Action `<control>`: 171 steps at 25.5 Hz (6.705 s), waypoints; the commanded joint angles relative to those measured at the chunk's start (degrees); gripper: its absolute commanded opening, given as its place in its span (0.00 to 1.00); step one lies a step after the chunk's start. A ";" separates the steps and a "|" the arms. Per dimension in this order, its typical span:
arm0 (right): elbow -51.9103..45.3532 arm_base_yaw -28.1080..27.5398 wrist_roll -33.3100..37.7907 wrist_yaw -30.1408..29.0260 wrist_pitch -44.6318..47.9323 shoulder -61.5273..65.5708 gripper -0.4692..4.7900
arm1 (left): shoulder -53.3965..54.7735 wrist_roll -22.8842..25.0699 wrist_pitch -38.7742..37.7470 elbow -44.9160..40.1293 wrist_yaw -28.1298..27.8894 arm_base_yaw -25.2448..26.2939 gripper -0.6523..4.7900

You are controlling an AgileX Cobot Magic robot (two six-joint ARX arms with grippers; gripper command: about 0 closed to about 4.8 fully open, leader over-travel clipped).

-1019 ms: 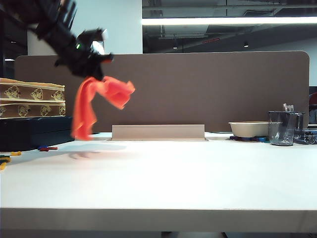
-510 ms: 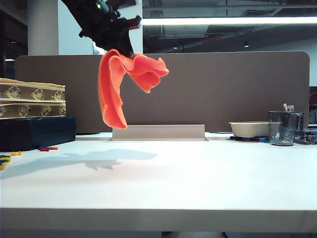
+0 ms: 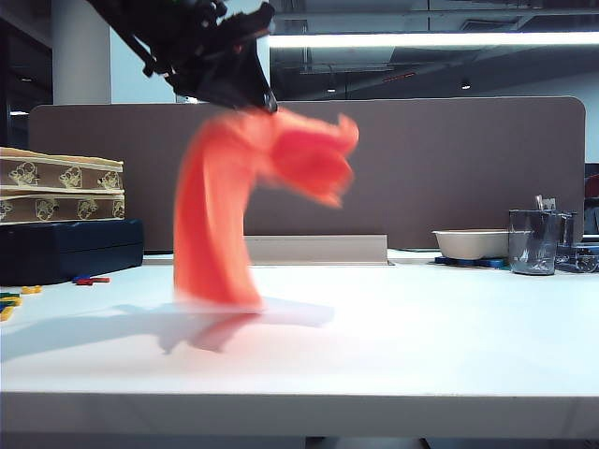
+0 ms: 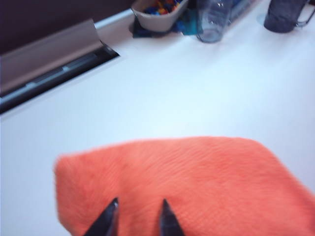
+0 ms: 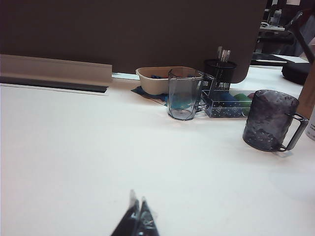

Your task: Use an orange cloth to wipe the letter magnets on the table away for a distance.

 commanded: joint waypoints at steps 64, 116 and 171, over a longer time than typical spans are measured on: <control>-0.44 -0.02 0.07 0.04 0.90 -0.20 0.08 | -72.04 -10.25 -14.86 -47.36 -27.19 -5.14 0.34; -0.44 -0.02 0.07 0.04 0.90 -0.20 0.08 | -72.96 -14.25 -7.50 -61.07 -23.32 -5.16 0.34; -0.44 0.00 0.07 0.04 0.90 -0.20 0.08 | -82.64 -14.25 -6.93 -61.20 -23.10 25.51 0.34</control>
